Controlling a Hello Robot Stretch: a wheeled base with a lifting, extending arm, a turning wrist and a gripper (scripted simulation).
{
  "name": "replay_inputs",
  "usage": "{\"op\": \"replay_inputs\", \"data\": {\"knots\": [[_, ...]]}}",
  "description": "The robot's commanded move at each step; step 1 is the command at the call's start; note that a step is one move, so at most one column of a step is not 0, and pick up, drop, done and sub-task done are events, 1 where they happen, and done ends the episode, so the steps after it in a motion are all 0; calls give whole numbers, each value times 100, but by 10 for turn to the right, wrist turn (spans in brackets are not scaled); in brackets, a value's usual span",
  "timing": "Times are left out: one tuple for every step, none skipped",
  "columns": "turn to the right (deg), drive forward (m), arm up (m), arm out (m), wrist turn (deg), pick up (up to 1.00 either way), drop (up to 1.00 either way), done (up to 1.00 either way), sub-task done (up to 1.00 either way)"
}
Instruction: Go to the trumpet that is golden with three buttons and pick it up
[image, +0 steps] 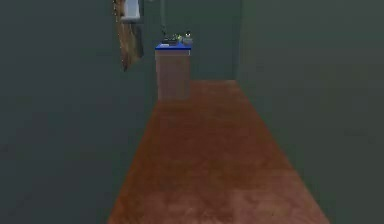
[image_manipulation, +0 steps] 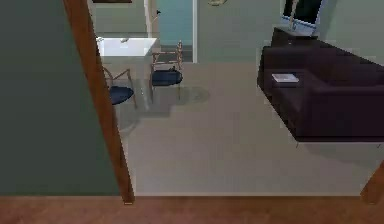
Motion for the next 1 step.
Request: {"op": "replay_inputs", "data": {"knots": [[450, 0, 0, 0, 0, 0, 0, 0, 0]]}}
